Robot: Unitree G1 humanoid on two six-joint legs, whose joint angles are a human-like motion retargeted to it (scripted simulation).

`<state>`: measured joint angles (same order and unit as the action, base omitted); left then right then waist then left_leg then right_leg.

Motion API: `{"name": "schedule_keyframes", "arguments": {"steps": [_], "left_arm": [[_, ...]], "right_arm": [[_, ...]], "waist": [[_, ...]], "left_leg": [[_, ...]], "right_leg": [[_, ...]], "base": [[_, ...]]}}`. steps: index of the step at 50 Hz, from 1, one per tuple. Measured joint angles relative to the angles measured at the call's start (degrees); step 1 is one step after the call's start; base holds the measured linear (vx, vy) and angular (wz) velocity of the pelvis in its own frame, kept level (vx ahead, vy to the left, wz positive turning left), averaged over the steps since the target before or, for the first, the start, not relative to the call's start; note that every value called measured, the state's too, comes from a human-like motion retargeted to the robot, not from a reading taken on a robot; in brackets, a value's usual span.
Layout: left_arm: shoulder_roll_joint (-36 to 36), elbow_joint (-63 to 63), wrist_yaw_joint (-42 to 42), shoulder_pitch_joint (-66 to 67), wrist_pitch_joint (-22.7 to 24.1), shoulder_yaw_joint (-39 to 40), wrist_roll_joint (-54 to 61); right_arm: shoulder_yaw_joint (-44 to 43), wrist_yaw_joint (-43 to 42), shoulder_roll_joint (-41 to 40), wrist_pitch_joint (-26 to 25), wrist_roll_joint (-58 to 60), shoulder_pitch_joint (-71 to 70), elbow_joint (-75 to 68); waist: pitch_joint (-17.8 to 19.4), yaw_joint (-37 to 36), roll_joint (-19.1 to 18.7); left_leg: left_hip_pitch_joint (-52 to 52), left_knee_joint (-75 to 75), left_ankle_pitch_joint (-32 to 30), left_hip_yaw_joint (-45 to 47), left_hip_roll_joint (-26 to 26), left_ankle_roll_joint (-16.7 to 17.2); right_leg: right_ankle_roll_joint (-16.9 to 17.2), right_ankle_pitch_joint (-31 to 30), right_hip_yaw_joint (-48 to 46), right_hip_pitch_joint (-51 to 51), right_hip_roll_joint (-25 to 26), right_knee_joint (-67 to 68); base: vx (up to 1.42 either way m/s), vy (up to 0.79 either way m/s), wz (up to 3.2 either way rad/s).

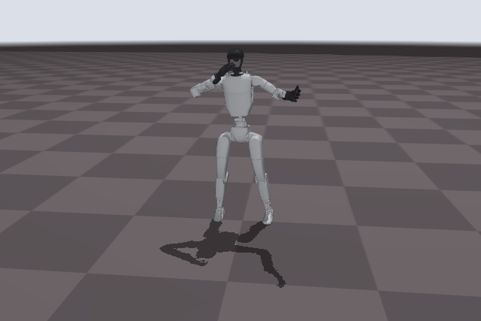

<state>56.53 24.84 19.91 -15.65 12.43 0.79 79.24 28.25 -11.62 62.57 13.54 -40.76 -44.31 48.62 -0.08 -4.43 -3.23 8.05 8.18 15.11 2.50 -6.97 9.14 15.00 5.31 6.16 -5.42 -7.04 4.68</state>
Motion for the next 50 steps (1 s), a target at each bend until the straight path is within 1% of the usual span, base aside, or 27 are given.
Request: {"name": "schedule_keyframes", "arguments": {"steps": [3,5,7,10,11,12,13,15,17,18,20,22,25,26,27,28,29,30,32,35,37,38,40,42,44,47,50], "left_arm": [[-1.64,8.16,5.42,-0.17,-0.86,2.19,3.1],[-1.81,6.84,4.76,1.08,-0.77,3.48,2.82],[-1.4,-0.19,2.18,3.26,-0.21,3.61,1.83],[1.07,-16.23,-1.38,5.24,1.89,0.82,-2.02],[3.48,-21.58,-5.39,5.09,1.07,-0.64,-7.91],[5.15,-27.56,-8.34,4.31,1.28,-2.47,-10.62],[5.33,-34.78,-9.2,2.28,3.56,-5.0,-6.93],[6.66,-47.79,-15.36,-2.85,4.39,-10.96,-4.58],[6.09,-59.53,-20.63,-9.4,3.75,-18.65,0.07],[5.32,-64.65,-23.07,-12.76,2.86,-22.71,2.34],[3.51,-72.28,-27.37,-18.88,0.68,-29.76,5.35],[2.92,-75.17,-29.92,-21.56,-0.82,-32.4,4.55],[4.9,-71.15,-29.94,-20.65,-1.03,-30.38,-0.98],[6.33,-67.09,-30.68,-18.49,-0.55,-27.7,-3.81],[7.52,-62.8,-30.59,-16.16,-0.33,-24.99,-6.44],[8.23,-58.04,-28.85,-13.51,-0.63,-22.23,-8.69],[8.59,-52.83,-26.01,-11.1,-0.46,-19.86,-9.83],[8.78,-47.39,-22.63,-8.81,-0.06,-17.68,-10.42],[8.29,-34.62,-18.03,-5.56,-0.76,-13.95,-13.13],[4.83,-14.85,-8.13,-3.86,-1.93,-10.32,-8.6],[1.64,-3.55,-1.89,-4.48,-1.94,-7.62,-0.25],[0.36,0.93,0.88,-4.94,-1.82,-5.99,3.08],[-0.82,5.5,4.25,-4.86,-1.18,-3.02,5.78],[-0.83,3.15,3.93,-3.45,0.0,-1.11,5.24],[-0.68,-4.58,1.55,-1.14,1.36,-0.47,4.5],[0.47,-21.53,-4.84,1.14,3.08,-2.23,4.16],[2.3,-40.09,-14.62,-1.16,2.75,-7.84,5.72]], "right_arm": [[3.46,2.28,-1.84,0.32,-0.68,-4.47,5.12],[1.4,0.67,-0.44,0.38,1.35,-3.06,2.87],[-4.07,-2.55,2.3,0.06,4.19,2.42,-3.8],[-14.89,-6.02,4.77,-0.3,5.4,14.14,-18.43],[-17.83,-5.37,4.74,-0.64,4.13,17.54,-24.41],[-20.21,-5.7,4.34,-0.87,2.42,20.46,-30.56],[-21.5,-7.99,3.17,-0.86,-0.2,22.4,-37.05],[-22.71,-8.03,1.37,-2.48,-6.16,24.39,-51.08],[-22.62,-12.32,-2.43,-1.63,-21.07,23.84,-63.18],[-22.78,-13.52,-3.72,-2.0,-26.37,23.13,-68.78],[-23.76,-15.61,-5.29,-2.41,-32.05,21.68,-76.86],[-24.95,-15.01,-5.72,-1.61,-32.43,21.93,-77.36],[-26.27,-9.56,-5.64,-0.17,-31.04,24.47,-68.62],[-26.54,1.03,-5.49,-0.4,-35.04,25.76,-62.04],[-26.33,7.14,-4.42,-1.48,-33.12,26.56,-56.56],[-25.15,4.3,-1.5,-4.27,-19.38,26.39,-53.26],[-23.46,0.93,-0.7,-3.68,-15.49,25.42,-47.29],[-21.52,-2.69,-0.95,-1.41,-16.54,24.05,-39.99],[-16.33,-1.89,1.58,-2.47,-4.36,17.49,-28.31],[-3.64,-2.86,-0.15,-1.48,-2.77,4.22,-10.18],[4.54,-1.72,-2.28,-0.99,-1.99,-4.13,-2.11],[7.74,-0.75,-3.18,-0.75,-2.26,-7.25,0.67],[10.67,0.79,-3.49,-0.18,-2.68,-9.69,3.56],[8.92,-0.03,-1.25,0.17,-1.17,-7.75,1.66],[2.93,-2.81,2.02,0.13,2.48,-1.98,-4.05],[-10.65,-7.22,5.23,-0.51,6.85,10.42,-17.99],[-20.76,-10.02,4.4,-2.12,4.22,19.77,-36.74]], "waist": [[0.09,1.19,-0.59],[0.45,1.81,-0.91],[0.69,1.87,-0.91],[0.55,0.75,-0.05],[0.25,0.17,0.4],[-0.02,-0.46,0.89],[-0.22,-1.17,1.49],[-0.7,-2.52,2.6],[-1.05,-3.44,3.44],[-1.12,-3.84,3.77],[-0.96,-4.6,4.16],[-0.57,-5.2,4.08],[0.51,-5.93,3.99],[0.84,-5.62,3.85],[1.1,-5.39,3.67],[1.21,-5.31,3.4],[1.23,-5.06,3.11],[1.21,-4.73,2.8],[0.97,-3.81,2.17],[0.47,-2.02,1.34],[0.22,-0.95,0.85],[0.17,-0.48,0.59],[0.09,0.1,0.15],[0.34,0.41,-0.37],[0.63,0.21,-0.71],[0.7,-0.85,-0.54],[0.48,-2.27,0.4]], "left_leg": [[-0.16,-0.08,-0.29,-0.07,0.26,-0.43],[-0.11,-0.07,-0.29,-0.16,0.15,-0.36],[0.08,-0.08,-0.2,-0.18,-0.07,-0.21],[0.36,-0.14,0.03,-0.11,-0.63,0.23],[0.36,0.0,0.27,-0.06,-1.01,0.67],[0.38,0.06,0.45,-0.01,-1.32,1.01],[0.46,-0.06,0.51,0.06,-1.47,1.15],[0.55,-0.17,0.69,0.17,-1.75,1.43],[0.61,-0.31,0.81,0.19,-1.96,1.8],[0.64,-0.38,0.83,0.19,-2.03,1.9],[0.72,-0.45,0.87,0.2,-2.26,2.15],[0.85,-0.25,1.02,0.31,-2.58,2.43],[1.02,0.07,1.18,0.38,-2.7,2.71],[0.94,0.22,1.19,0.22,-2.64,2.72],[0.93,0.29,1.17,0.14,-2.52,2.62],[1.04,0.18,1.09,0.25,-2.25,2.31],[1.1,0.17,1.07,0.33,-2.11,2.2],[1.13,0.21,1.08,0.39,-2.05,2.2],[0.95,0.3,0.98,0.46,-1.62,1.63],[0.54,0.18,0.61,0.44,-0.7,0.72],[0.27,-0.06,0.24,0.39,-0.06,0.07],[0.13,-0.14,0.08,0.35,0.16,-0.17],[-0.01,-0.17,-0.05,0.35,0.27,-0.35],[-0.01,-0.11,0.0,0.29,0.09,-0.28],[0.2,-0.08,0.11,0.24,-0.13,-0.21],[0.71,-0.07,0.39,0.25,-0.66,0.17],[1.28,-0.03,0.82,0.32,-1.42,1.01]], "right_leg": [[0.0,-0.11,-0.02,0.06,-0.27,-0.22],[0.0,-0.11,-0.14,-0.05,-0.16,-0.24],[0.0,-0.07,-0.23,-0.24,0.07,-0.2],[0.0,0.02,-0.29,-0.36,0.67,-0.02],[0.0,0.01,-0.29,-0.4,1.07,-0.01],[0.0,0.0,-0.29,-0.41,1.39,0.01],[0.0,0.02,-0.26,-0.37,1.56,0.05],[0.0,0.03,-0.22,-0.32,1.87,0.11],[0.0,0.0,-0.21,-0.29,2.09,0.14],[0.0,-0.03,-0.21,-0.26,2.18,0.17],[0.0,-0.05,-0.18,-0.23,2.45,0.3],[0.0,-0.17,-0.06,-0.39,2.79,0.26],[0.0,-0.16,0.05,-0.61,2.91,0.37],[0.0,-0.05,-0.09,-0.62,2.87,0.55],[0.0,0.04,-0.14,-0.64,2.74,0.66],[0.0,0.1,-0.05,-0.66,2.45,0.64],[0.0,0.11,0.02,-0.71,2.29,0.56],[0.0,0.11,0.08,-0.78,2.2,0.46],[0.0,0.2,0.18,-0.65,1.74,0.38],[0.0,0.29,0.27,-0.29,0.76,0.21],[0.0,0.33,0.26,0.01,0.09,0.13],[0.0,0.34,0.23,0.15,-0.14,0.1],[0.0,0.25,0.23,0.22,-0.26,-0.07],[0.0,0.21,0.13,0.15,-0.08,-0.09],[0.0,0.25,0.05,-0.04,0.16,0.0],[0.0,0.37,0.0,-0.41,0.73,0.29],[0.0,0.42,-0.02,-0.85,1.52,0.5]], "base": [[0.0,0.0,0.0],[0.0,0.0,0.0],[0.0,0.0,0.0],[0.0,0.0,0.0],[0.0,0.0,0.0],[0.0,0.0,0.0],[0.0,0.0,0.0],[0.0,0.0,0.0],[0.0,0.0,0.0],[0.0,0.0,0.0],[0.0,0.0,0.0],[0.0,0.0,0.0],[0.0,0.0,0.0],[0.0,0.0,0.0],[0.0,0.0,0.0],[0.0,0.0,0.0],[0.0,0.0,0.0],[0.0,0.0,0.0],[0.0,0.0,0.0],[0.0,0.02,0.0],[0.0,0.0,0.0],[0.0,0.0,0.0],[0.0,0.0,0.0],[0.0,0.0,0.0],[0.0,0.0,0.0],[0.0,0.0,0.0],[0.0,0.0,0.0]]}}
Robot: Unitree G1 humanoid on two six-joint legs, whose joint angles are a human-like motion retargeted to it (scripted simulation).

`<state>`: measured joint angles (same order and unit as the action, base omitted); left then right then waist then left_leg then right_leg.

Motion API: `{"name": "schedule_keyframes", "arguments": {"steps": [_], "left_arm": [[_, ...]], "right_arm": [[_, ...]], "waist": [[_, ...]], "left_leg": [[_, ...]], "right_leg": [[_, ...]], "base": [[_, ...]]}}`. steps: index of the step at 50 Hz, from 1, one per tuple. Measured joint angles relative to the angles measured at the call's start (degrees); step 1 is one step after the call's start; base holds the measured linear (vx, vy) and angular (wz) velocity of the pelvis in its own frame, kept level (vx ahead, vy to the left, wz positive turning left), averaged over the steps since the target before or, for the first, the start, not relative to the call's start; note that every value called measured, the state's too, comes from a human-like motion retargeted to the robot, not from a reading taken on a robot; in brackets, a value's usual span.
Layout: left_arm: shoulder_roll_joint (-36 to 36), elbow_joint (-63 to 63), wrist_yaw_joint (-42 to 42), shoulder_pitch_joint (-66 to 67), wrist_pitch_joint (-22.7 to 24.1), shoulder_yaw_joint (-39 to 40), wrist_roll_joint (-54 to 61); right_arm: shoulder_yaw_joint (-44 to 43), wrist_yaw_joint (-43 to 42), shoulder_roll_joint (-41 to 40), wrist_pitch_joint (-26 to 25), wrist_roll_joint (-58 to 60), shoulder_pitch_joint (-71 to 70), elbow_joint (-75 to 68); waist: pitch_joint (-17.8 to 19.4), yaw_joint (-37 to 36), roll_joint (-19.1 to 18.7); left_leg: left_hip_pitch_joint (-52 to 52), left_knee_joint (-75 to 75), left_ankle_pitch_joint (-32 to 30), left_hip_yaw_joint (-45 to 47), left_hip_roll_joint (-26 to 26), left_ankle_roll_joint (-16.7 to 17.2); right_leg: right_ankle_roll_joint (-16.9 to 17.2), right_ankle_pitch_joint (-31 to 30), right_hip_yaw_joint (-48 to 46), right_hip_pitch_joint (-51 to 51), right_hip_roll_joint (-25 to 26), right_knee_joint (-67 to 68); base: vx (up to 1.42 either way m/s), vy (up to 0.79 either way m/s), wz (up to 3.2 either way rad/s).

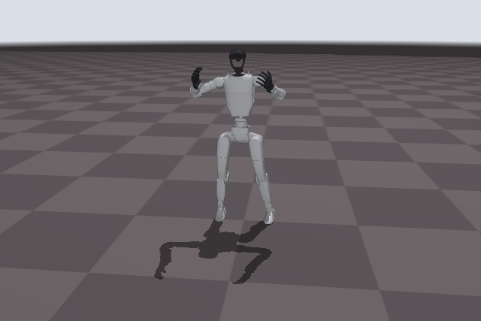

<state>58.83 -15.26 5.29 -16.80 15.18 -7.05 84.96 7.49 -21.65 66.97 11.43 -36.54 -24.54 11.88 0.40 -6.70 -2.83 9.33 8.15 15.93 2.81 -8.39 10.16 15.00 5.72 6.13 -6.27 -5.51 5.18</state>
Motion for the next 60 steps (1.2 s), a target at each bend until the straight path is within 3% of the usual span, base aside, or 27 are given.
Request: {"name": "schedule_keyframes", "arguments": {"steps": [2,7,10,15,19,23,27,30,35,37,39,41,45,50,53,55,60], "left_arm": [[0.7,-11.81,-6.52,-3.81,-1.39,-6.18,0.41],[0.8,-32.15,-16.05,-13.06,-4.27,-20.6,-0.52],[2.29,-31.93,-15.85,-11.58,-3.02,-18.13,-5.28],[4.28,-11.67,-8.82,2.27,-1.31,-0.75,-13.35],[1.91,13.27,1.08,7.42,-2.59,7.26,-16.67],[-4.32,36.6,12.48,5.66,-3.47,13.53,-5.53],[-6.72,44.61,16.67,6.55,-2.66,21.99,-1.51],[-6.66,37.26,13.6,11.23,-1.42,24.17,-1.56],[-4.03,9.82,6.36,14.27,0.9,14.54,2.97],[-0.24,-2.37,-0.16,13.19,-1.79,8.72,-4.63],[-0.94,-17.42,0.93,9.24,0.55,-0.07,3.15],[-0.09,-28.15,-3.98,5.31,-1.38,-7.37,2.67],[1.19,-36.14,-14.05,0.29,-3.57,-12.79,-2.15],[2.51,-19.97,-9.14,5.24,-0.72,-1.17,-11.22],[2.37,-3.11,-4.32,8.66,-1.91,5.83,-16.72],[0.7,8.77,1.75,9.32,-2.47,8.37,-15.55],[-4.95,36.08,13.75,6.48,-4.18,13.65,-1.22]], "right_arm": [[-2.49,-0.24,-1.25,-2.46,-4.99,1.99,-14.13],[-4.75,-2.84,-5.86,-2.18,-30.08,1.93,-36.86],[-6.65,-3.42,-4.81,-1.26,-25.5,4.74,-34.75],[-6.02,-0.41,0.44,-2.75,-3.35,8.47,-11.49],[1.06,7.89,3.01,0.58,-3.5,3.31,12.95],[10.15,16.16,2.38,1.11,-5.16,-4.97,35.22],[9.14,19.69,0.79,0.6,-2.6,-4.33,41.56],[-1.21,14.39,1.64,1.1,-1.06,4.41,32.99],[-13.81,4.52,0.77,-0.49,1.1,18.05,4.32],[-14.38,3.7,-1.53,-0.72,-7.97,19.25,-8.21],[-13.29,-2.4,-5.7,0.65,-22.55,17.45,-18.95],[-13.35,-3.83,-8.79,1.95,-34.61,15.76,-26.21],[-14.07,0.4,-10.24,3.86,-38.91,15.17,-27.58],[-11.75,6.91,-8.24,3.59,-32.55,16.23,-9.89],[-8.27,15.85,-4.28,-0.89,-20.75,12.2,3.47],[-3.54,14.77,-4.72,0.58,-21.1,6.92,15.25],[11.02,19.61,-5.94,-1.1,-7.61,-10.87,38.14]], "waist": [[-0.17,-0.77,0.8],[-0.37,-1.28,2.18],[-0.26,-1.52,2.46],[-0.37,0.08,1.79],[-0.89,2.4,0.95],[-1.14,4.62,0.46],[-1.15,6.78,0.13],[-0.91,7.92,0.06],[-1.3,5.86,1.11],[-1.61,4.82,1.69],[-1.71,4.09,2.3],[-1.81,3.8,2.52],[-1.63,3.03,2.4],[-0.88,2.49,1.86],[-0.67,2.78,1.12],[-0.53,3.14,0.65],[-0.09,3.8,-0.18]], "left_leg": [[0.35,-0.08,0.17,0.01,-0.3,0.36],[0.81,-0.25,0.32,-0.15,-0.84,1.14],[0.88,-0.1,0.41,-0.11,-1.04,1.36],[0.6,0.11,0.3,-0.4,-0.66,0.98],[0.07,0.45,0.08,-0.77,0.06,0.1],[-0.39,0.17,-0.68,-1.21,1.43,-1.32],[-0.71,-0.01,-1.14,-1.46,1.93,-1.92],[-0.77,0.09,-0.96,-1.55,1.58,-1.51],[-0.41,-0.1,-0.59,-1.04,0.44,-0.73],[-0.26,-0.01,-0.26,-0.89,0.0,-0.17],[0.0,-0.37,-0.42,-0.8,0.19,-0.49],[0.13,-0.3,-0.23,-0.71,-0.07,-0.15],[0.27,0.32,0.37,-0.35,-0.84,0.88],[0.41,0.67,0.46,-0.09,-0.27,0.79],[0.26,0.81,0.26,0.08,0.39,0.08],[0.12,0.72,0.0,0.18,0.96,-0.34],[-0.48,-0.04,-1.17,0.4,2.64,-2.03]], "right_leg": [[0.0,-0.03,-0.02,-0.27,0.31,0.06],[0.0,-0.26,-0.17,-0.78,0.87,-0.03],[0.0,-0.36,-0.16,-0.98,1.04,-0.2],[0.0,-0.09,-0.47,-0.97,0.6,-0.1],[0.0,0.07,-0.72,-0.91,-0.19,-0.3],[0.0,0.23,-1.01,-0.66,-1.64,-0.46],[0.0,0.06,-1.22,-0.57,-2.17,-0.81],[0.0,0.16,-1.38,-0.53,-1.82,-0.61],[0.0,-0.08,-1.04,-0.39,-0.59,-0.46],[0.0,-0.22,-0.91,-0.48,-0.13,-0.43],[0.0,-0.31,-0.73,-0.44,-0.3,-0.33],[0.0,-0.45,-0.6,-0.52,0.0,-0.32],[0.0,-0.66,-0.22,-0.72,0.83,-0.33],[0.0,-0.49,0.13,-0.79,0.23,-0.12],[0.0,-0.45,0.41,-0.62,-0.44,-0.16],[0.0,-0.43,0.6,-0.41,-1.03,-0.22],[0.0,-0.49,1.02,0.58,-2.74,-0.39]], "base": [[0.0,0.0,0.0],[0.0,0.0,0.0],[0.0,0.0,0.0],[0.0,0.0,0.0],[0.0,0.0,0.0],[0.0,0.0,0.0],[0.0,0.0,0.0],[0.0,0.0,0.0],[0.0,0.0,0.0],[0.0,0.0,0.0],[0.0,0.0,0.0],[0.0,0.0,0.0],[0.0,0.0,0.0],[0.0,0.0,0.0],[0.0,0.0,0.0],[0.0,0.0,0.0],[-0.01,0.02,-0.02]]}}
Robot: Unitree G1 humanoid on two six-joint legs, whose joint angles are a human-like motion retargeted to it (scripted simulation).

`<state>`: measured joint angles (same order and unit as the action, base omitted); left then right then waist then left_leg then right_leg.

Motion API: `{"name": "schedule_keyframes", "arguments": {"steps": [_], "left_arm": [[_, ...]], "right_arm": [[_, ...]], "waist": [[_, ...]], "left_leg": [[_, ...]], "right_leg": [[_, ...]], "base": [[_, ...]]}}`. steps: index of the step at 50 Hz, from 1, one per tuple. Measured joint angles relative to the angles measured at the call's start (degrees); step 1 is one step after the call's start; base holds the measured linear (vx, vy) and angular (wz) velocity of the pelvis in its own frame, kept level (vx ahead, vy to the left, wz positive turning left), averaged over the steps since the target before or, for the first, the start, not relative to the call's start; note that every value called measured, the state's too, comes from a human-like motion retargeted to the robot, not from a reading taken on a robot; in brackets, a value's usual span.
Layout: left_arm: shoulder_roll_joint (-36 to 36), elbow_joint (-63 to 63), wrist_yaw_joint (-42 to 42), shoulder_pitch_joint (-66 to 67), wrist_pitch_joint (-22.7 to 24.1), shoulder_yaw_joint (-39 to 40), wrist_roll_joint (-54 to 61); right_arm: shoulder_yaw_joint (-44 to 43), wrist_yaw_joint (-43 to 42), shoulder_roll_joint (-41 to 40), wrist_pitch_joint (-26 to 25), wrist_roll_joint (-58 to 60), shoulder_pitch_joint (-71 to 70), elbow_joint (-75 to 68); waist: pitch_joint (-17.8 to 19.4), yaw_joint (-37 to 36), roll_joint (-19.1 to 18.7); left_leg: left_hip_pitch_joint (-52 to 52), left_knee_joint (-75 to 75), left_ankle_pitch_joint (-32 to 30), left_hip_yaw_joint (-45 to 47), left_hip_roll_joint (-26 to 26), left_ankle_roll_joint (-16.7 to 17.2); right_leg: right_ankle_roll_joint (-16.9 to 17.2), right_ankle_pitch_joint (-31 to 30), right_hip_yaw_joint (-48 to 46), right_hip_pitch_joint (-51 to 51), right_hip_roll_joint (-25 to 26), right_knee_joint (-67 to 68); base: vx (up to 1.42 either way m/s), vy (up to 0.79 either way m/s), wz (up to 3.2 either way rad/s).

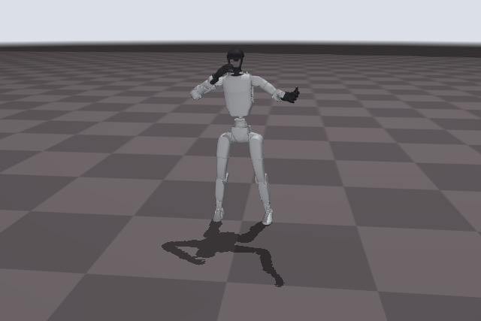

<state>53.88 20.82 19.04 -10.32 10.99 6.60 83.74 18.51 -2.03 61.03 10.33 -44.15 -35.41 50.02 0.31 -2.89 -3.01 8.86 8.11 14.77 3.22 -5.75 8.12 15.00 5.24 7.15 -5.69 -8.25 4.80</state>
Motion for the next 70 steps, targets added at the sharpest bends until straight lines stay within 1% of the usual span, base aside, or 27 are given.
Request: {"name": "schedule_keyframes", "arguments": {"steps": [3,5,9,13,15,17,20,22,25,28,30,32,34,37,40,43,45,47,50,54,57,59,60,62,65,67,70], "left_arm": [[-0.06,7.02,2.39,-0.26,0.32,3.81,0.6],[0.27,6.0,1.78,0.63,1.07,5.58,0.5],[2.16,-9.22,-3.04,3.15,2.72,3.46,1.72],[7.13,-31.13,-14.53,1.12,2.68,-3.25,0.57],[9.15,-42.86,-21.16,-3.28,2.53,-7.9,-0.05],[9.63,-54.39,-25.87,-9.53,2.15,-14.56,1.08],[9.15,-68.2,-32.1,-19.67,-0.57,-25.82,2.94],[9.66,-71.26,-34.0,-23.49,-1.38,-28.93,1.24],[12.59,-65.7,-31.27,-24.9,0.79,-26.9,-5.51],[16.68,-50.6,-26.04,-21.18,3.52,-20.45,-10.92],[18.23,-38.74,-23.96,-17.96,3.87,-16.5,-12.78],[18.14,-26.0,-19.17,-15.92,3.7,-13.4,-13.75],[17.27,-12.68,-13.92,-15.12,2.5,-10.63,-14.77],[14.47,6.24,-5.14,-15.75,0.46,-6.29,-10.06],[11.86,18.57,2.98,-16.3,-0.44,-0.96,-1.93],[11.1,17.45,4.19,-13.3,0.92,2.44,-0.51],[10.45,8.73,1.45,-9.41,2.44,2.46,0.02],[11.12,-4.24,-2.56,-6.2,3.85,-0.79,1.39],[15.56,-24.39,-12.49,-6.62,3.63,-10.06,0.2],[17.14,-50.72,-19.53,-19.49,4.92,-27.99,4.87],[15.29,-65.72,-24.28,-28.25,4.21,-38.14,2.73],[14.69,-71.06,-27.76,-30.87,3.6,-40.34,-1.23],[14.72,-72.37,-29.3,-31.45,3.43,-40.36,-3.71],[15.92,-69.55,-29.15,-28.66,4.44,-36.0,-9.33],[18.02,-57.93,-24.09,-20.11,6.14,-25.35,-15.28],[17.87,-46.87,-21.07,-14.18,5.8,-18.9,-17.38],[15.53,-28.52,-14.91,-8.52,4.14,-13.37,-17.98]], "right_arm": [[3.7,2.13,-0.3,0.14,0.8,-3.89,4.2],[2.12,-0.43,1.18,0.65,2.46,-2.8,1.51],[-8.64,-8.44,5.91,0.91,7.15,6.51,-15.23],[-16.68,-13.83,6.51,0.55,3.28,14.89,-37.57],[-18.31,-14.79,5.26,0.29,-3.84,16.43,-48.87],[-18.84,-16.99,1.93,2.74,-19.22,15.97,-57.55],[-19.83,-17.85,-0.61,3.88,-31.25,13.93,-66.88],[-20.13,-17.9,-0.43,4.35,-30.15,13.76,-67.32],[-20.0,-15.07,0.56,4.57,-27.24,15.1,-60.77],[-17.49,-8.77,2.99,4.27,-26.11,15.71,-46.75],[-14.72,-2.67,6.31,2.59,-19.6,13.65,-37.34],[-9.86,-4.23,7.98,4.06,-13.97,8.21,-26.41],[-4.09,-4.91,9.39,3.51,-3.34,0.5,-16.09],[6.0,-4.03,8.0,1.66,6.4,-11.97,-2.18],[12.79,-1.36,5.54,0.4,7.37,-18.46,4.41],[11.29,-5.11,7.92,0.22,10.13,-16.49,-0.9],[6.38,-9.55,11.16,0.18,13.75,-11.39,-9.87],[-0.35,-13.4,13.02,0.03,15.7,-3.7,-22.08],[-8.8,-17.96,12.33,-0.39,12.2,6.38,-43.09],[-14.23,-27.24,6.62,-0.34,-8.48,10.18,-68.15],[-18.05,-31.45,3.02,3.17,-20.26,10.91,-73.69],[-20.08,-27.65,1.92,5.87,-22.5,12.69,-69.53],[-21.13,-24.51,1.57,6.93,-22.86,13.96,-66.3],[-23.26,-17.57,1.52,7.17,-21.87,17.59,-57.03],[-22.5,-11.93,4.27,5.8,-14.62,19.79,-41.85],[-19.54,-9.29,7.92,3.41,-1.61,16.69,-31.52],[-9.47,-6.91,9.36,2.35,6.95,5.94,-13.9]], "waist": [[0.26,0.29,-0.57],[0.63,0.45,-1.02],[1.19,-0.67,-1.16],[1.13,-2.76,-0.44],[1.07,-3.67,0.03],[1.03,-4.16,0.39],[1.08,-4.65,0.71],[1.01,-4.98,0.64],[1.16,-5.56,0.89],[1.27,-5.02,0.74],[1.12,-4.64,0.33],[1.08,-4.04,-0.19],[1.1,-3.32,-0.64],[1.28,-1.89,-1.22],[1.56,-0.57,-1.7],[2.24,0.51,-2.33],[2.63,0.51,-2.42],[2.54,-0.27,-1.98],[2.01,-2.04,-0.72],[1.57,-4.13,0.97],[1.76,-4.67,1.31],[2.04,-4.93,1.37],[2.28,-5.11,1.51],[2.88,-5.36,1.95],[2.98,-5.73,1.79],[2.81,-5.68,1.24],[2.38,-5.08,0.49]], "left_leg": [[-0.34,-0.14,-0.23,0.1,-0.04,0.08],[-0.43,-0.13,-0.2,0.1,-0.3,0.34],[-0.27,-0.13,0.03,-0.02,-1.08,1.02],[0.15,-0.04,0.58,-0.16,-2.25,2.41],[0.36,0.06,0.85,-0.28,-2.76,3.1],[0.51,0.15,1.06,-0.45,-3.22,3.76],[0.66,0.26,1.21,-0.63,-3.79,4.36],[0.72,0.49,1.38,-0.53,-4.14,4.64],[0.67,0.74,1.42,-0.42,-4.15,4.73],[0.45,0.72,1.17,-0.46,-3.88,4.56],[0.25,0.81,1.03,-0.33,-3.76,4.29],[0.08,0.83,0.84,-0.16,-3.62,4.06],[-0.11,0.79,0.56,0.03,-3.25,3.51],[-0.43,0.52,-0.04,0.26,-2.47,2.54],[-0.72,0.22,-0.62,0.45,-1.93,1.78],[-0.84,0.07,-0.8,0.45,-1.99,1.72],[-0.81,-0.06,-0.83,0.33,-2.12,1.78],[-0.72,-0.26,-0.81,0.23,-2.45,1.99],[-0.64,-0.42,-0.57,-0.03,-3.22,2.73],[-0.51,-0.72,-0.46,-0.54,-3.63,3.15],[-0.49,-0.43,-0.2,-0.82,-3.97,3.5],[-0.51,0.05,0.14,-0.77,-4.3,3.94],[-0.55,0.3,0.31,-0.76,-4.4,4.17],[-0.6,0.55,0.43,-0.74,-4.23,4.36],[-0.41,0.74,0.52,-0.31,-3.86,4.14],[-0.36,0.84,0.5,0.0,-3.56,3.69],[-0.48,0.94,0.36,0.28,-2.96,2.9]], "right_leg": [[0.0,-0.29,0.08,0.3,0.05,-0.33],[0.0,-0.38,0.02,0.36,0.32,-0.37],[0.0,-0.32,-0.26,0.29,1.15,-0.05],[0.0,-0.35,-0.61,-0.17,2.35,0.16],[0.0,-0.36,-0.78,-0.45,2.87,0.27],[0.0,-0.4,-0.94,-0.69,3.36,0.37],[0.0,-0.42,-1.07,-0.87,4.0,0.57],[0.0,-0.53,-0.96,-1.02,4.36,0.46],[0.0,-0.51,-0.83,-1.02,4.35,0.46],[0.0,-0.39,-0.86,-0.77,4.05,0.62],[0.0,-0.43,-0.72,-0.58,3.92,0.54],[0.0,-0.48,-0.53,-0.37,3.77,0.44],[0.0,-0.54,-0.28,-0.13,3.38,0.28],[0.0,-0.7,0.07,0.32,2.56,-0.02],[0.0,-1.04,0.34,0.67,2.0,-0.45],[0.0,-1.21,0.3,0.79,2.06,-0.58],[0.0,-1.16,0.12,0.82,2.22,-0.43],[0.0,-1.15,-0.07,0.83,2.58,-0.29],[0.0,-1.2,-0.49,0.72,3.4,-0.19],[0.0,-1.23,-1.01,0.52,3.85,-0.05],[0.0,-1.26,-1.18,0.28,4.23,0.03],[0.0,-1.29,-1.07,0.11,4.58,0.02],[0.0,-1.26,-1.02,0.08,4.69,0.09],[0.0,-1.01,-0.95,0.17,4.52,0.44],[0.0,-0.91,-0.52,0.09,4.1,0.4],[0.0,-0.84,-0.2,0.14,3.78,0.33],[0.0,-0.76,0.17,0.31,3.15,0.2]], "base": [[0.0,0.0,0.0],[0.0,0.0,0.0],[0.0,0.0,0.0],[0.0,0.0,0.0],[0.0,0.0,0.0],[0.0,0.0,0.0],[0.0,0.0,0.0],[0.0,0.0,0.0],[0.0,0.0,0.0],[0.0,0.0,0.0],[0.0,0.0,0.0],[0.0,0.0,0.0],[0.0,0.0,0.0],[0.0,0.0,0.0],[0.0,0.0,0.0],[0.0,0.0,0.0],[0.0,0.0,0.0],[0.0,0.0,0.0],[0.0,0.0,0.0],[0.0,0.0,0.0],[0.0,0.0,0.0],[0.0,0.0,0.0],[0.0,0.0,0.0],[0.0,0.0,0.0],[0.0,0.0,0.0],[0.0,0.0,0.0],[0.0,0.0,0.0]]}}
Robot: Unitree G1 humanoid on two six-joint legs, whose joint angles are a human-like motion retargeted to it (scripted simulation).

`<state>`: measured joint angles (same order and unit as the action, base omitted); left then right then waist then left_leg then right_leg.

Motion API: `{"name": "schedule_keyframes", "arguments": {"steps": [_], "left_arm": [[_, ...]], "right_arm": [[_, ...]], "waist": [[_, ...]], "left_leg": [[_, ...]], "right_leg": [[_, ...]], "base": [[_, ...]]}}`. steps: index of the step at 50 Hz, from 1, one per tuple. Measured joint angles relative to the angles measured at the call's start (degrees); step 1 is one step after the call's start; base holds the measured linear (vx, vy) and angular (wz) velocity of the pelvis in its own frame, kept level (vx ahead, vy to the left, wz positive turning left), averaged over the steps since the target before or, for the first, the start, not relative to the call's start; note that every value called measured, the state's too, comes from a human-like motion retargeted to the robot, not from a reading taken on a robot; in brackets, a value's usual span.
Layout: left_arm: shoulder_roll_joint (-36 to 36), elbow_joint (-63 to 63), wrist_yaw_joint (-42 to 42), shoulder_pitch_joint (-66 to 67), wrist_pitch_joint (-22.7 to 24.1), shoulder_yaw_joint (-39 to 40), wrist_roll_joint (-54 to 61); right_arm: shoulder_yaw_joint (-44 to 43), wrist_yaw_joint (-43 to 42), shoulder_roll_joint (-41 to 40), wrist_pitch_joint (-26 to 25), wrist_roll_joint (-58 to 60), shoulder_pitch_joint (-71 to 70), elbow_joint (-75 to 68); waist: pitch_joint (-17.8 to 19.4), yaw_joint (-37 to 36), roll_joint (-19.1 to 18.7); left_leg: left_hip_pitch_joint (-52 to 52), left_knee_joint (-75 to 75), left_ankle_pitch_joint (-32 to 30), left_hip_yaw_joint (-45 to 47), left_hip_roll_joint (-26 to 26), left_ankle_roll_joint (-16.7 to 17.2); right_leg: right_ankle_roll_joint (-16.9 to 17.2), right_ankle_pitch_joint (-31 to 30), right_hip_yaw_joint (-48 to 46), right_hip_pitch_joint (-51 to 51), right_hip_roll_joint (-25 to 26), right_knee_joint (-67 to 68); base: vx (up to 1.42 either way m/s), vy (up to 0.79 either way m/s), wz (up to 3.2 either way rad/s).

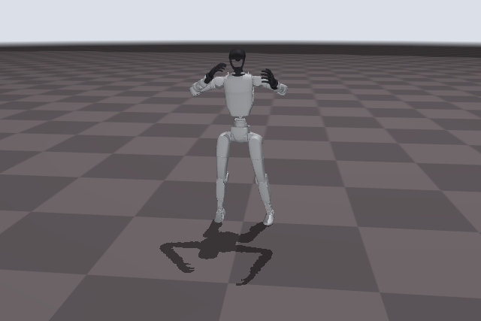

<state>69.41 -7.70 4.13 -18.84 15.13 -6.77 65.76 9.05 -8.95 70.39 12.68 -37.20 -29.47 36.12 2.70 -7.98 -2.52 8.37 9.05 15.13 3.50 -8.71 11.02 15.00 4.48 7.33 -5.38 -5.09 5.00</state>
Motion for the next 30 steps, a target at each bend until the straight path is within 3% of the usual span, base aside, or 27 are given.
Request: {"name": "schedule_keyframes", "arguments": {"steps": [5,7,10,16,18,20,23,25,28,30], "left_arm": [[-6.41,31.94,10.73,0.64,-3.76,3.75,8.34],[-8.9,40.13,15.9,0.87,-4.75,6.94,13.42],[-10.78,44.61,19.8,2.26,-4.64,12.2,15.53],[-10.8,23.25,12.21,8.75,-1.65,13.08,19.72],[-6.74,14.59,2.26,10.17,-4.62,10.33,10.78],[-6.98,1.25,2.52,7.42,0.52,5.29,21.46],[-4.09,-16.43,-5.26,1.64,1.16,-4.08,20.71],[-3.62,-27.84,-9.51,-2.86,0.2,-10.77,20.87],[-3.61,-40.38,-15.42,-9.84,-2.64,-18.68,19.76],[-3.45,-43.63,-18.06,-12.64,-3.9,-19.93,16.71]], "right_arm": [[22.91,7.87,-5.44,-0.69,-0.99,-21.28,18.18],[25.17,6.52,-6.23,-1.31,-0.4,-22.76,18.47],[21.69,-0.04,-4.01,-2.16,5.92,-19.94,11.73],[3.44,-10.11,-0.47,-3.5,9.73,-1.57,-18.14],[-1.24,-10.19,-0.66,-4.17,6.29,3.06,-30.43],[-3.99,-16.82,-3.47,-2.83,-3.55,5.09,-42.93],[-8.19,-18.3,-8.55,1.35,-29.46,5.28,-58.24],[-10.86,-19.74,-10.63,2.58,-38.41,4.28,-64.84],[-12.98,-18.8,-10.64,3.57,-37.66,4.13,-66.23],[-13.97,-14.8,-10.41,3.57,-36.58,5.54,-62.95]], "waist": [[-0.65,2.3,-0.95],[-0.7,3.08,-1.27],[-0.26,4.24,-1.74],[0.77,3.26,-0.64],[0.69,2.19,0.07],[0.87,0.9,1.22],[0.58,-0.09,2.41],[0.27,-0.17,2.75],[-0.11,-0.14,2.87],[-0.29,-0.31,2.96]], "left_leg": [[-0.65,-0.2,-0.64,-0.15,1.32,-1.4],[-0.81,-0.37,-0.9,-0.23,1.76,-1.87],[-0.98,-0.56,-1.1,-0.54,1.98,-2.08],[-0.72,-0.89,-1.03,-1.13,1.08,-1.13],[-0.69,-0.78,-0.71,-1.34,0.3,-0.08],[-0.5,-1.32,-0.97,-1.6,0.16,0.09],[-0.68,-1.46,-0.9,-2.2,-0.36,0.89],[-0.89,-1.44,-0.83,-2.55,-0.7,1.18],[-1.23,-1.21,-0.6,-2.81,-1.2,1.49],[-1.47,-0.93,-0.39,-2.86,-1.39,1.7]], "right_leg": [[0.0,0.06,-0.02,0.51,-1.41,-0.25],[0.0,0.02,-0.1,0.61,-1.9,-0.41],[0.0,0.06,-0.45,0.7,-2.16,-0.37],[0.0,-0.05,-1.29,0.34,-1.24,-0.17],[0.0,-0.24,-1.63,0.09,-0.46,-0.26],[0.0,-0.35,-1.93,0.03,-0.29,-0.24],[0.0,-0.58,-2.5,-0.11,0.25,-0.35],[0.0,-0.72,-2.79,-0.13,0.62,-0.46],[0.0,-0.76,-2.99,-0.01,1.18,-0.49],[0.0,-0.73,-3.01,0.09,1.38,-0.46]], "base": [[0.0,0.0,0.0],[0.0,0.0,0.0],[0.0,0.0,0.0],[0.0,0.0,0.0],[-0.01,-0.05,0.1],[0.0,0.0,0.0],[0.0,-0.01,0.06],[0.0,0.0,0.0],[0.0,0.0,0.0],[0.0,0.0,0.0]]}}
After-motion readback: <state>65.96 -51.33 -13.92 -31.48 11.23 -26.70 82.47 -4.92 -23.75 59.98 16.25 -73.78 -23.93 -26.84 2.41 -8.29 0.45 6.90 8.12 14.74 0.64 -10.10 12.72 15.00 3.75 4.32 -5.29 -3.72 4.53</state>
